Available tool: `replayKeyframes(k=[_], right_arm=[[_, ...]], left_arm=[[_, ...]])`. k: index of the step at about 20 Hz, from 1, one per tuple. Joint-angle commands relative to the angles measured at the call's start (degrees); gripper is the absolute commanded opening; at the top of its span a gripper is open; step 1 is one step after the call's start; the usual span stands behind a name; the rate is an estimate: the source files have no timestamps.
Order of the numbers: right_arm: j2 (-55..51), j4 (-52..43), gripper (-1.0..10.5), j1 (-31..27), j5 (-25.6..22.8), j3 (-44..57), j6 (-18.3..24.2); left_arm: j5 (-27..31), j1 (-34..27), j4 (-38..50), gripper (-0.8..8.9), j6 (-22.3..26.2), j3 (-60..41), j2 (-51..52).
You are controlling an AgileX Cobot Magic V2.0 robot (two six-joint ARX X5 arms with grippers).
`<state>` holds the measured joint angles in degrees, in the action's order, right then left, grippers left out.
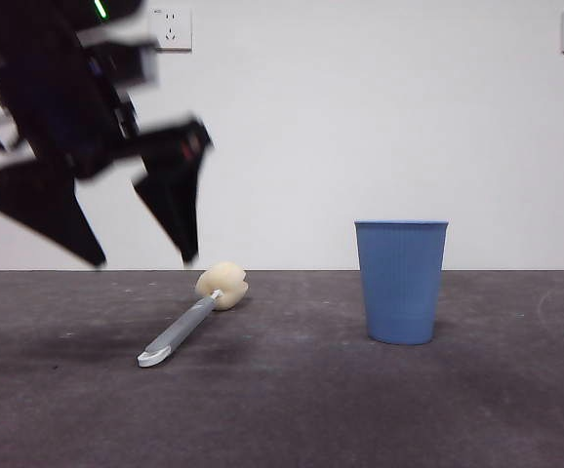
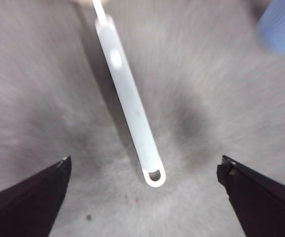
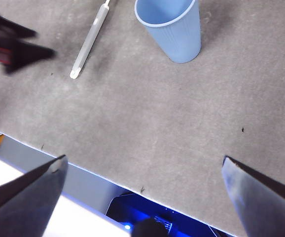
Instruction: Pick up the cup brush,pick up the cup,insert the brush into the cup,clean the cup,put the cup brush back,put the cup back to the fixed position on the table
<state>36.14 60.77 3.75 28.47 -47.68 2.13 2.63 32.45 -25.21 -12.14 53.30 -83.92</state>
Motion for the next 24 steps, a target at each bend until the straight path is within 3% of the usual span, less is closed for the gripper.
replayKeyframes(k=[1, 12, 14, 16, 20, 24], right_arm=[[0.07, -0.31, 6.3, 0.09, 0.04, -0.11, -0.20], [0.24, -0.31, 6.3, 0.09, 0.07, -0.11, -0.59], [0.24, -0.31, 6.3, 0.09, 0.07, -0.11, -0.59], [0.24, -0.31, 6.3, 0.09, 0.07, -0.11, -0.61], [0.22, -0.31, 6.3, 0.09, 0.09, -0.11, -0.61], [0.24, -0.31, 6.3, 0.09, 0.09, -0.11, -0.61]], left_arm=[[0.33, 0.26, 2.86, 5.03, -1.84, 0.87, -5.40], [3.58, 0.61, 7.41, 4.93, -4.79, 1.95, -14.36], [3.89, 0.70, 7.54, 3.87, -4.81, 1.95, -14.36], [3.89, 0.70, 7.06, 3.60, -4.81, 1.95, -14.38], [2.67, 0.98, 6.01, 0.82, -4.79, 1.95, -14.40], [1.62, 1.66, 6.10, -0.08, -4.79, 1.95, -14.40]])
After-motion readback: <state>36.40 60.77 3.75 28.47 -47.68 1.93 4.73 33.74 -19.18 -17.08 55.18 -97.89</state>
